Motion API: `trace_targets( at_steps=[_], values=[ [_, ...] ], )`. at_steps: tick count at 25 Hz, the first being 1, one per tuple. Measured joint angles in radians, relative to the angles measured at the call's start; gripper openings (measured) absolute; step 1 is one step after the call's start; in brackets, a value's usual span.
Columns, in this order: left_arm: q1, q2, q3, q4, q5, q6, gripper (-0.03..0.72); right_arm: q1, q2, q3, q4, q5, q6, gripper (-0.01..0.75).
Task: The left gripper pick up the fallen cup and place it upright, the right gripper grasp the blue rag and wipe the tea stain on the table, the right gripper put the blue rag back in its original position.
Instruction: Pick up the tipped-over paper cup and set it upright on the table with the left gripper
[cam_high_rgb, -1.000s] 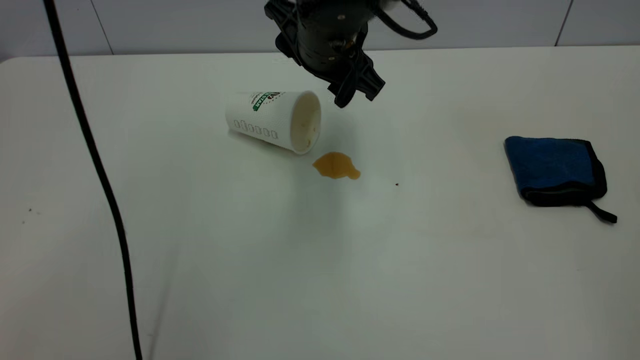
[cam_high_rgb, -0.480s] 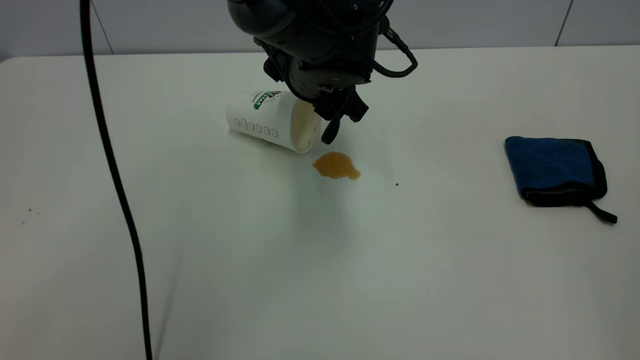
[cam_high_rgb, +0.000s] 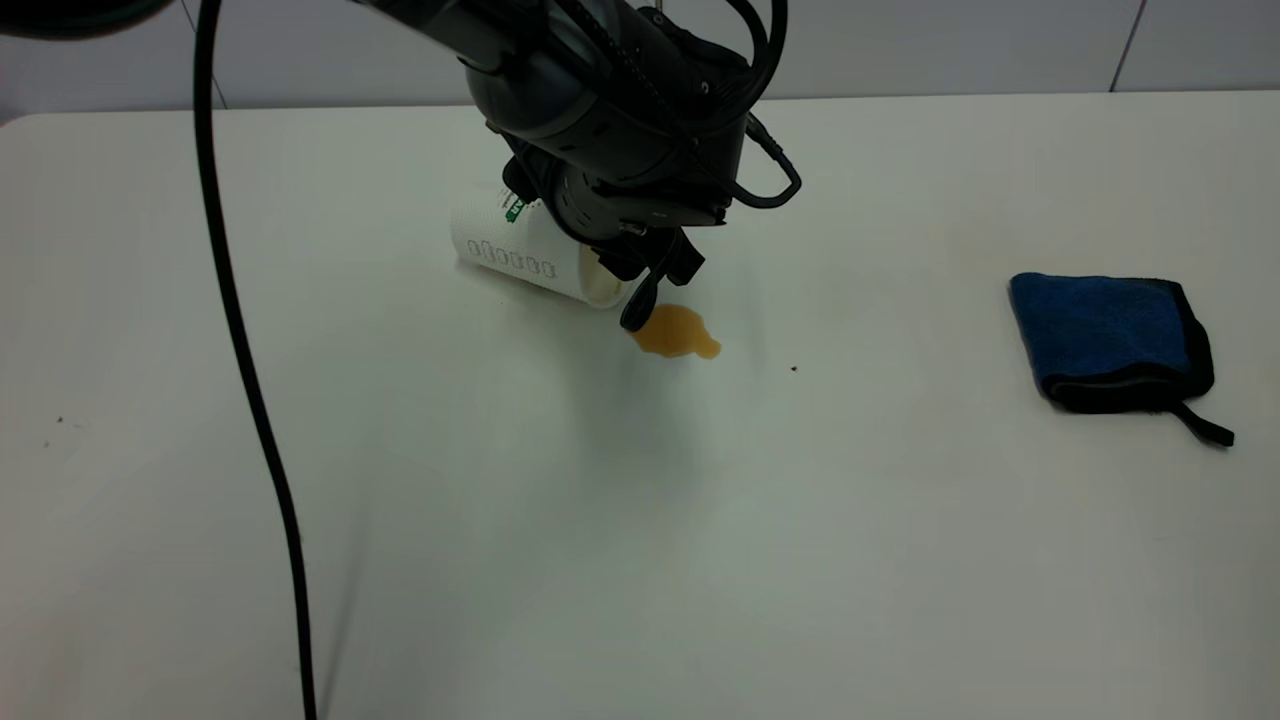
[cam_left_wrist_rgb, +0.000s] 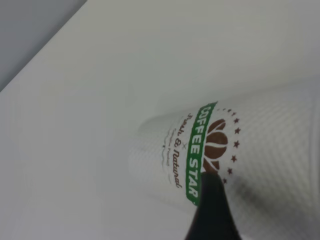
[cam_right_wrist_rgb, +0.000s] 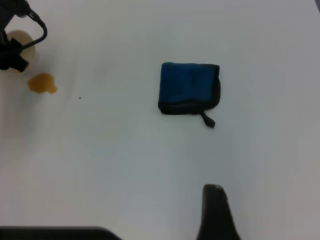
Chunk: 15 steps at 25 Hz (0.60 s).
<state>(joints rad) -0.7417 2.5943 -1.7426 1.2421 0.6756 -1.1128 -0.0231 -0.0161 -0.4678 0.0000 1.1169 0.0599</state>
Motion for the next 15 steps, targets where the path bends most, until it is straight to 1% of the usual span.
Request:
trace_targets(
  at_steps=[5, 8, 10, 11, 13, 15],
  values=[
    [0.015, 0.014, -0.001, 0.009, 0.004, -0.03, 0.583, 0.0, 0.0, 0.0, 0.0, 0.0, 0.0, 0.55],
    [0.023, 0.019, -0.001, 0.019, 0.013, -0.038, 0.561, 0.0, 0.0, 0.0, 0.0, 0.0, 0.0, 0.55],
    [0.024, 0.019, -0.001, 0.044, 0.024, -0.04, 0.504, 0.0, 0.0, 0.0, 0.0, 0.0, 0.0, 0.55],
    [0.024, 0.019, -0.001, 0.062, 0.03, -0.04, 0.458, 0.0, 0.0, 0.0, 0.0, 0.0, 0.0, 0.55],
    [0.024, 0.019, -0.001, 0.077, 0.042, -0.041, 0.343, 0.0, 0.0, 0.0, 0.0, 0.0, 0.0, 0.55],
    [0.024, 0.019, -0.001, 0.08, 0.058, -0.041, 0.2, 0.0, 0.0, 0.0, 0.0, 0.0, 0.0, 0.55]
  ],
)
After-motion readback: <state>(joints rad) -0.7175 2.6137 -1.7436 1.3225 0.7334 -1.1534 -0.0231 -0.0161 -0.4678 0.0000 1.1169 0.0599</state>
